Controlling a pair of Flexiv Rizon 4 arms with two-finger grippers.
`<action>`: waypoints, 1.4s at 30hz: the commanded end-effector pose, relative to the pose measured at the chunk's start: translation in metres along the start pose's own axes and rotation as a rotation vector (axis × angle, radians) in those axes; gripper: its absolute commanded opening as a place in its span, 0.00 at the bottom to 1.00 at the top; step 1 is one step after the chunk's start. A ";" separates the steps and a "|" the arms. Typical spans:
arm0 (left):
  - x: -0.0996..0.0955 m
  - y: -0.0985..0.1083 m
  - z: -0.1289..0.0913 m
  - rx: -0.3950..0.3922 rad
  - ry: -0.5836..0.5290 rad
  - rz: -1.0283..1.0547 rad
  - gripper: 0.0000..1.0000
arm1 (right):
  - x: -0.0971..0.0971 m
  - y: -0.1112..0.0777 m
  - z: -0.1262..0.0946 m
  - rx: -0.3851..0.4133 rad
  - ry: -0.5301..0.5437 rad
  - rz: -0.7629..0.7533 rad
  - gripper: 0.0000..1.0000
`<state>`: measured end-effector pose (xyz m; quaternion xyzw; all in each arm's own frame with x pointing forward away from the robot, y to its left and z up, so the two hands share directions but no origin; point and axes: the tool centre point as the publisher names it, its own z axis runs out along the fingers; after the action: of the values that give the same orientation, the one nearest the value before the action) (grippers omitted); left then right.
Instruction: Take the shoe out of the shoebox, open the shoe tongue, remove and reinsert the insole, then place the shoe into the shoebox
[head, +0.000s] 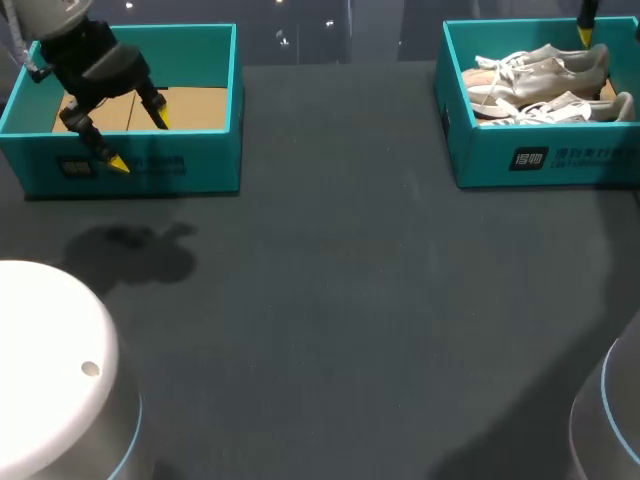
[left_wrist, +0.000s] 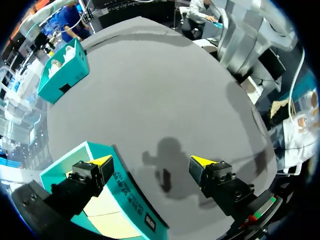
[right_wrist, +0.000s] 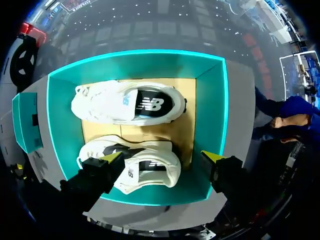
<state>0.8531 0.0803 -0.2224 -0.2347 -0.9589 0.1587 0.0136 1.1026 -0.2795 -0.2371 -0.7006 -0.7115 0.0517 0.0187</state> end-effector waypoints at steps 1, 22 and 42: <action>0.011 0.012 -0.011 -0.037 0.029 -0.589 1.00 | 0.012 -0.059 -0.013 -0.074 -0.002 -0.001 1.00; 0.025 0.041 -0.032 -0.067 -0.046 -1.123 1.00 | 0.037 -0.085 -0.020 -0.045 0.016 0.020 1.00; 0.034 0.093 -0.053 -0.167 -0.146 -1.993 1.00 | 0.077 -0.160 -0.016 -0.018 0.077 0.043 1.00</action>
<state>0.8674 0.1887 -0.2032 0.4469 -0.8874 0.0806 0.0797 0.9536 -0.2063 -0.2076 -0.7152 -0.6948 0.0416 0.0632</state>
